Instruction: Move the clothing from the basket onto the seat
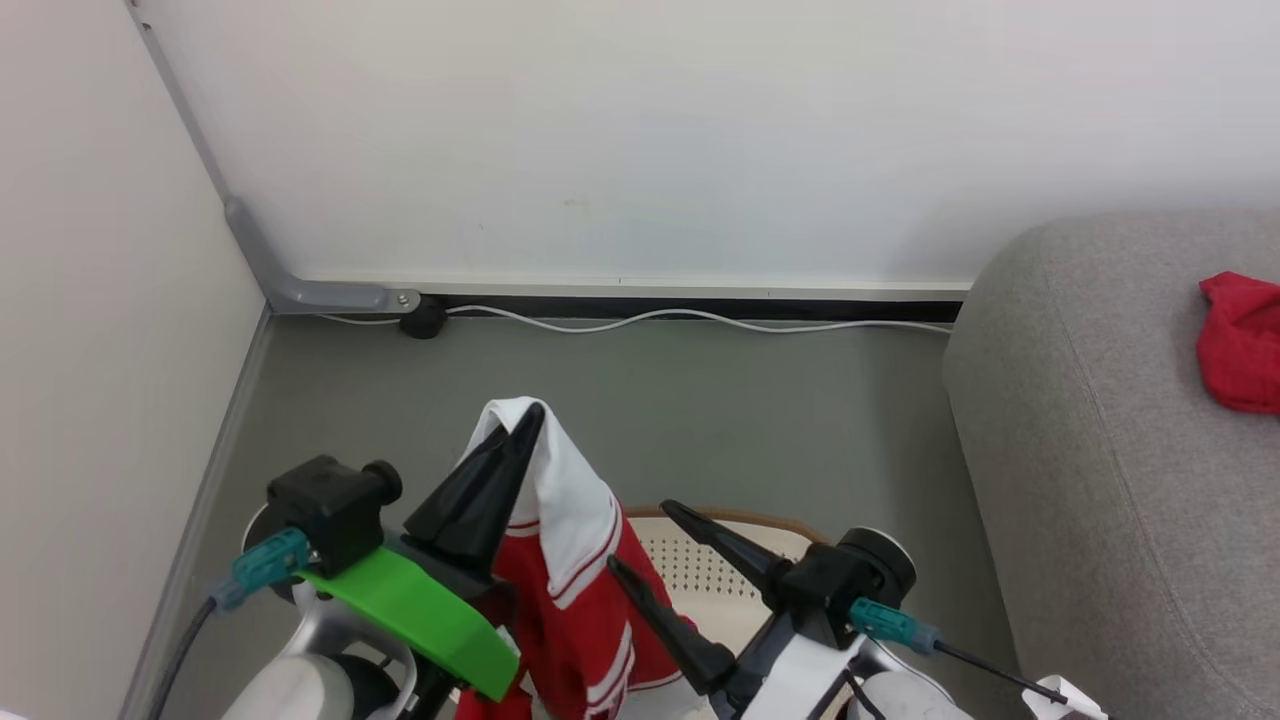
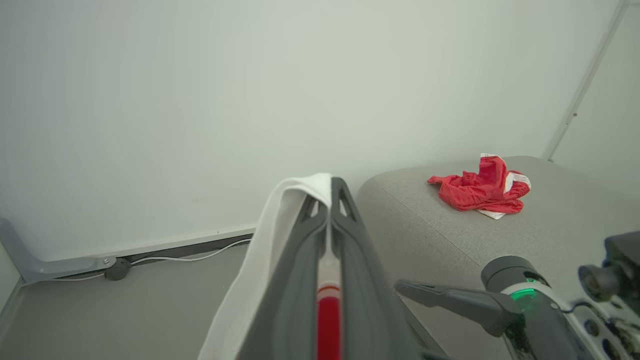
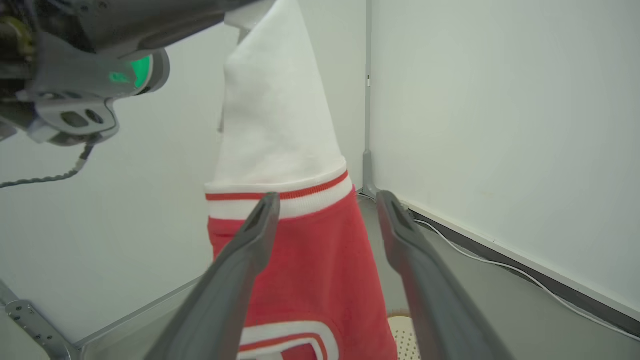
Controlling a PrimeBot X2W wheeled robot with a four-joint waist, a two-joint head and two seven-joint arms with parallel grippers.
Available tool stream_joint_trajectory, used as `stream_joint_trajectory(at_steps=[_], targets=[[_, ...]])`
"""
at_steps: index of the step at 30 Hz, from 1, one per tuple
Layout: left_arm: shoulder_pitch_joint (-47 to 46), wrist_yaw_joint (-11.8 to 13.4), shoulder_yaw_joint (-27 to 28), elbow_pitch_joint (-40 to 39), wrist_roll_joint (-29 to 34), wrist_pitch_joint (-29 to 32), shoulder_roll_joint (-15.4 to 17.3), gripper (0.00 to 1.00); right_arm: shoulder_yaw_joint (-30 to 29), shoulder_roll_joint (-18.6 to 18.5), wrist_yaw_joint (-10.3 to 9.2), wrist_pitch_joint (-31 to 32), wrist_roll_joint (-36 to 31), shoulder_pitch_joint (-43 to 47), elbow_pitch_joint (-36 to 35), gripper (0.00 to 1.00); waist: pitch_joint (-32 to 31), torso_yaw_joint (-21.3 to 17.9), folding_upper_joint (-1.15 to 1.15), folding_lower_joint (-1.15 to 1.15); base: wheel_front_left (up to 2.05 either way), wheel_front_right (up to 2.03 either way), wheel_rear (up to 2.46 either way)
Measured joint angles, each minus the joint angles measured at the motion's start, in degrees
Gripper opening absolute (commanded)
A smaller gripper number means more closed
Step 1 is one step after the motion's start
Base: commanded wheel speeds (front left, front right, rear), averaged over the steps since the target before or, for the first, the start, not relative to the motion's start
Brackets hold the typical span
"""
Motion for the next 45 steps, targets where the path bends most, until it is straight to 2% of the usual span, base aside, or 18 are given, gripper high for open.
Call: stream_joint_trajectory(at_steps=[11, 21, 28, 39, 45], targets=[[-1.03, -0.9, -6.17, -6.82, -0.03, 4.21, -1.87, 0.0, 4.82, 0.14, 0.01, 0.0, 1.64, -4.92, 2.64, 1.0, -0.06, 2.36, 0.0, 0.0, 0.0, 0.0, 0.0], [-0.93, -0.1, -5.68, -8.04, -0.01, 6.09, -1.16, 0.0, 6.77, 0.09, 0.01, 0.0, 3.36, -7.58, 2.75, 1.0, 0.04, 1.98, 0.0, 0.0, 0.0, 0.0, 0.0], [-0.86, -0.08, -6.72, -9.59, -0.13, 7.17, -1.35, 0.0, 5.99, 0.04, 0.02, 0.0, 3.75, -8.78, 3.16, 1.0, 0.24, 0.86, 0.0, 0.0, 0.0, 0.0, 0.0], [-0.69, -0.08, -7.5, -10.43, -0.54, 8.68, -1.21, 0.0, 5.39, -0.33, 0.07, 0.0, 2.85, -11.84, 2.96, 1.0, 0.69, -0.14, 0.0, 0.0, 0.0, 0.0, 0.0], [-0.68, -0.08, -8.05, -10.99, -0.63, 9.12, -1.32, 0.0, 6.91, -0.44, 0.07, 0.0, 2.43, -12.95, 2.34, 1.0, 0.82, -0.51, 0.0, 0.0, 0.0, 0.0, 0.0]])
